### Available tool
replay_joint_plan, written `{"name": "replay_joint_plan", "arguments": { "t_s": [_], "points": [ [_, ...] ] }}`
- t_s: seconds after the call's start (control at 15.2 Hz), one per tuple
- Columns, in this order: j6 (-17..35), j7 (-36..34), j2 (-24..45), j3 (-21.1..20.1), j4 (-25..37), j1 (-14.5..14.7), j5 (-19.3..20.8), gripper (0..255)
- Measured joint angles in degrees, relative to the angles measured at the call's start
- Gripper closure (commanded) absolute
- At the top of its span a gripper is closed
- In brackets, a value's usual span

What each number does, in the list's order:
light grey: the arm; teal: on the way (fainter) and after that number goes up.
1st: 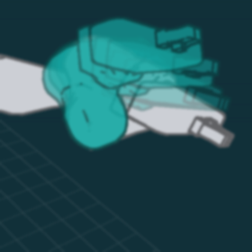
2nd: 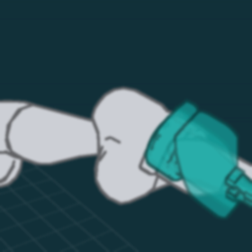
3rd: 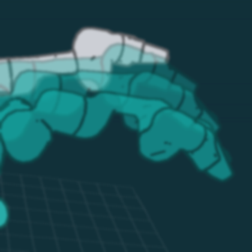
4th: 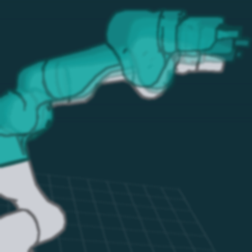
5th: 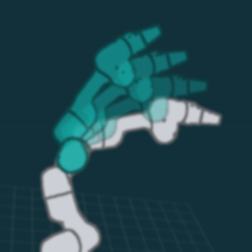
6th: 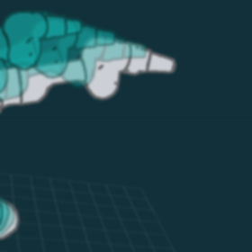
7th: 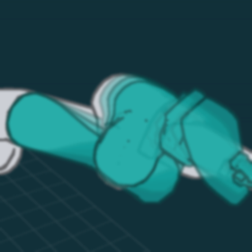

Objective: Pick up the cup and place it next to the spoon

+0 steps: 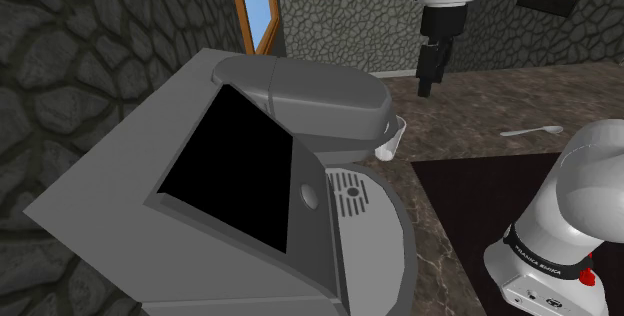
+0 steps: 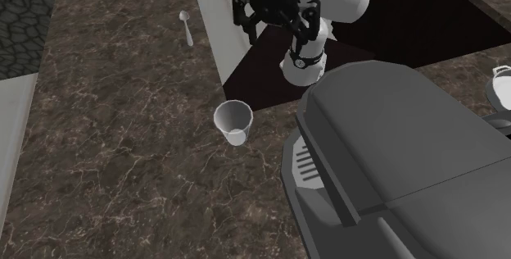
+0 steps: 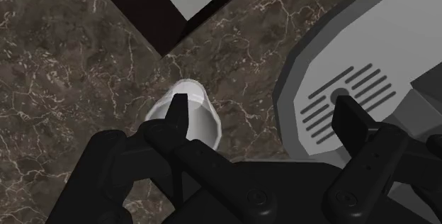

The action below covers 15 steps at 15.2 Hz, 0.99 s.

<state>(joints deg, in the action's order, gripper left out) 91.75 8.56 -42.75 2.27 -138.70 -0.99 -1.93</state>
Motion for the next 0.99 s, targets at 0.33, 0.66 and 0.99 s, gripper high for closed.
{"name": "replay_joint_plan", "arguments": {
  "t_s": [0.33,0.66,0.99],
  "points": [
    [5.3,2.3,4.1,2.1,-1.4,-0.7,0.9,0],
    [13.2,5.9,11.5,5.2,-2.0,-1.6,1.7,0],
    [21.9,10.0,21.9,8.4,-0.7,-2.0,1.2,0]
  ]
}}
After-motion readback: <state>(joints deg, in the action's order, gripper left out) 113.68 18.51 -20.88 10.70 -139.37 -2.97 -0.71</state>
